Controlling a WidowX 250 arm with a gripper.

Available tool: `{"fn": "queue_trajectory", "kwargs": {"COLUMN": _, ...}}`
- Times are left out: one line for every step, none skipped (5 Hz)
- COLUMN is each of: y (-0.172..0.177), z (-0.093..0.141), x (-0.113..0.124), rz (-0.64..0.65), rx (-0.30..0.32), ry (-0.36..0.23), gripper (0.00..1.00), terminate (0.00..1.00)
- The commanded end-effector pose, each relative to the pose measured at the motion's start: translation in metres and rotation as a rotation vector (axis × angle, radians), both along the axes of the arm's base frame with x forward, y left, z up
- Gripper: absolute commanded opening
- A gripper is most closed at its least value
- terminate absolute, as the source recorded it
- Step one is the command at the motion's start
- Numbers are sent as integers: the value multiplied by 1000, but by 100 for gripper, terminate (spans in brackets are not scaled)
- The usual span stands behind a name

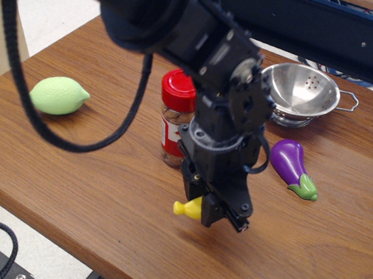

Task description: Take banana out of colander

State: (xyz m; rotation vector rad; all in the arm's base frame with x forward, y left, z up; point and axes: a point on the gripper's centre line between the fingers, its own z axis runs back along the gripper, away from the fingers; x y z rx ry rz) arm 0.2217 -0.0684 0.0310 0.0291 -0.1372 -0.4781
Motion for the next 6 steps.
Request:
{"fn": "queue_trajectory", "kwargs": {"y": 23, "z": 1, "x": 15, "rz": 39, "rx": 20, "ry": -46, "gripper": 0, "terminate": 0}}
{"fn": "queue_trajectory", "kwargs": {"y": 27, "z": -2, "x": 21, "rz": 59, "rx": 32, "ry": -41, "gripper": 0, "terminate": 0}}
{"fn": "queue_trajectory", "kwargs": {"y": 31, "z": 7, "x": 25, "rz": 83, "rx": 38, "ry": -56, "gripper": 100, "terminate": 0}}
{"fn": "queue_trajectory", "kwargs": {"y": 37, "z": 34, "x": 32, "rz": 99, "rx": -8, "ry": -36, "gripper": 100, "terminate": 0}}
{"fn": "queue_trajectory", "kwargs": {"y": 35, "z": 62, "x": 38, "rz": 118, "rx": 7, "ry": -77, "gripper": 100, "terminate": 0}}
{"fn": "queue_trajectory", "kwargs": {"y": 30, "z": 89, "x": 48, "rz": 147, "rx": -26, "ry": -65, "gripper": 100, "terminate": 0}}
